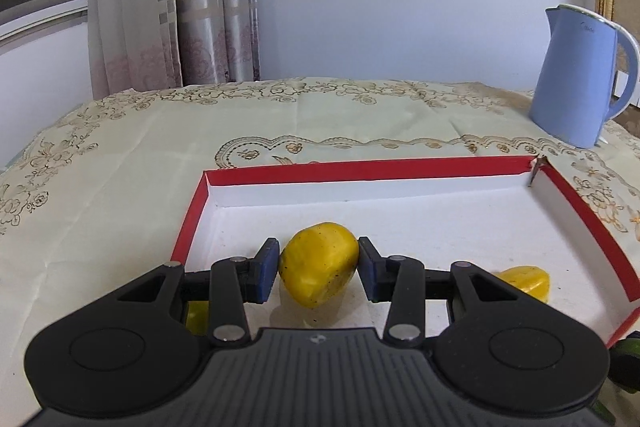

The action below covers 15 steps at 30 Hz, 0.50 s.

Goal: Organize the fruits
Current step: 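Lower the yellow mango into the tray and open the left tool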

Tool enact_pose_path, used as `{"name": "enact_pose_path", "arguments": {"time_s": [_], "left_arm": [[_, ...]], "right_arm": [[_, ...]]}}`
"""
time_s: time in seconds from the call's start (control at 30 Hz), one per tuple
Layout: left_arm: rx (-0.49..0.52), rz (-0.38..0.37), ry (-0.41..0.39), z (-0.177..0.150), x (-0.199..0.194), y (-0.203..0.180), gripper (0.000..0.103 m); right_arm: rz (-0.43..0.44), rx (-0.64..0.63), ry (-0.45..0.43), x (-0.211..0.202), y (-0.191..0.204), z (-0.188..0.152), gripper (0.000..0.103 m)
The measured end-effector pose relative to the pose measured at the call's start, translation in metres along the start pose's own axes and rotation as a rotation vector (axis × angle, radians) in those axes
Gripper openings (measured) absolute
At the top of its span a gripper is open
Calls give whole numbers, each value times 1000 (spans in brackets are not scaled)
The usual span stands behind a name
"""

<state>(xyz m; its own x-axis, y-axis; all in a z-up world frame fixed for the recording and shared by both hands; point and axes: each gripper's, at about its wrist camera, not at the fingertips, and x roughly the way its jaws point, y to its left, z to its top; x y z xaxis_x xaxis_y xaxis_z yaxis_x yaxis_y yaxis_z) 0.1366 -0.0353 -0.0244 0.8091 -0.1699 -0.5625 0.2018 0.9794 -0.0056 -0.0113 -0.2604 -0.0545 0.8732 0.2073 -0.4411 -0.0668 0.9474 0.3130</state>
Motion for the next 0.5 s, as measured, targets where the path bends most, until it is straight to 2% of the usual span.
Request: {"name": "enact_pose_path", "arguments": {"time_s": [0.13, 0.23, 0.3, 0.37, 0.5], "left_arm": [[-3, 18, 16, -2, 4, -1, 42], [-3, 45, 25, -3, 6, -1, 61], [-11, 55, 11, -2, 3, 0, 66], [-9, 78, -6, -2, 1, 0, 76], [-6, 93, -20, -2, -5, 1, 76]], "right_arm": [[0, 0, 1, 1, 0, 0, 29], [0, -1, 0, 0, 0, 0, 29], [1, 2, 1, 0, 0, 0, 29], [2, 2, 1, 0, 0, 0, 29], [3, 4, 2, 0, 0, 0, 29]]}}
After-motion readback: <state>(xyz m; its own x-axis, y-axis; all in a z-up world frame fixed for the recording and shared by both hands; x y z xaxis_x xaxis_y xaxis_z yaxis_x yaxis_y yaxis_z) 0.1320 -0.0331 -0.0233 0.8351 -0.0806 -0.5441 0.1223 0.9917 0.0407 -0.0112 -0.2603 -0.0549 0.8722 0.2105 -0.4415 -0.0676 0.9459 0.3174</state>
